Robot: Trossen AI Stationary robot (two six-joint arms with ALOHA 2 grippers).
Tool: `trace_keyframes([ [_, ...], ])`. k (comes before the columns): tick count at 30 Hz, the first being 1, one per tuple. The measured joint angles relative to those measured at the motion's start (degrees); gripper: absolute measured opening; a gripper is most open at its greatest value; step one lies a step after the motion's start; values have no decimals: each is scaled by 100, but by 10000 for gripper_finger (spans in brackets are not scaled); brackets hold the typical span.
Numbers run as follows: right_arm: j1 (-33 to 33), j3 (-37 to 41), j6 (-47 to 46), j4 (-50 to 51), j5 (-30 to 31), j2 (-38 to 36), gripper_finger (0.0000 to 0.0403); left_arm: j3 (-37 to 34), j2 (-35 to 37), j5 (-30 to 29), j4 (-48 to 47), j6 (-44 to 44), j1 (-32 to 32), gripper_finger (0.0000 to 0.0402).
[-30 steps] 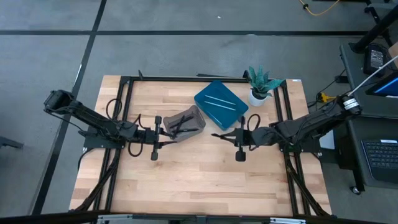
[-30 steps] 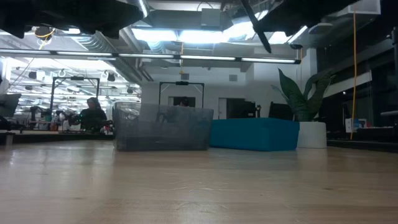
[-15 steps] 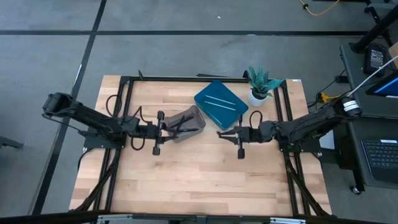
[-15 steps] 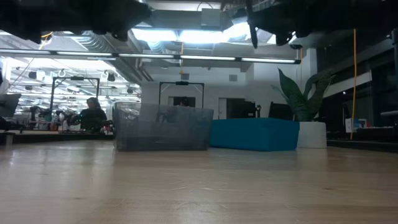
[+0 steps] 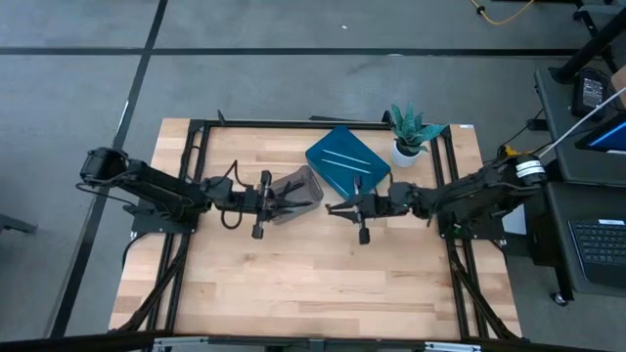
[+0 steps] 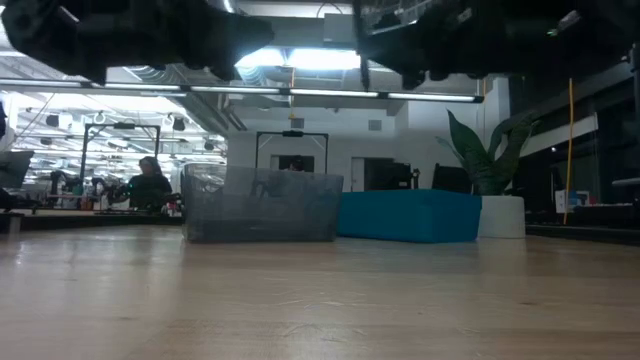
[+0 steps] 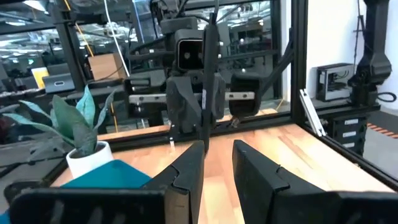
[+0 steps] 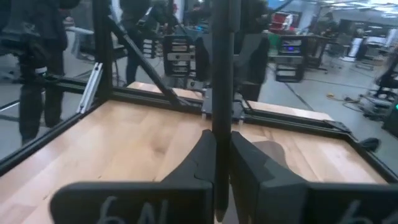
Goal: Sort pens & pencils
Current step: Put the black pen into the black bin
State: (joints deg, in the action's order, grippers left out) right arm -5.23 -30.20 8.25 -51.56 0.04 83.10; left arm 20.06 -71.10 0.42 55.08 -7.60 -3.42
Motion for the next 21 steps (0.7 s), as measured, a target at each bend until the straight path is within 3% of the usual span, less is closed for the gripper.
trace_keyframes([
  [10, 415, -935, 118, 68, -899, 1012, 25, 511, -572, 87, -6, -32, 139, 79],
  [21, 552, -1297, 130, 41, -1216, 1340, 25, 535, -729, 84, -7, -3, 165, 79],
])
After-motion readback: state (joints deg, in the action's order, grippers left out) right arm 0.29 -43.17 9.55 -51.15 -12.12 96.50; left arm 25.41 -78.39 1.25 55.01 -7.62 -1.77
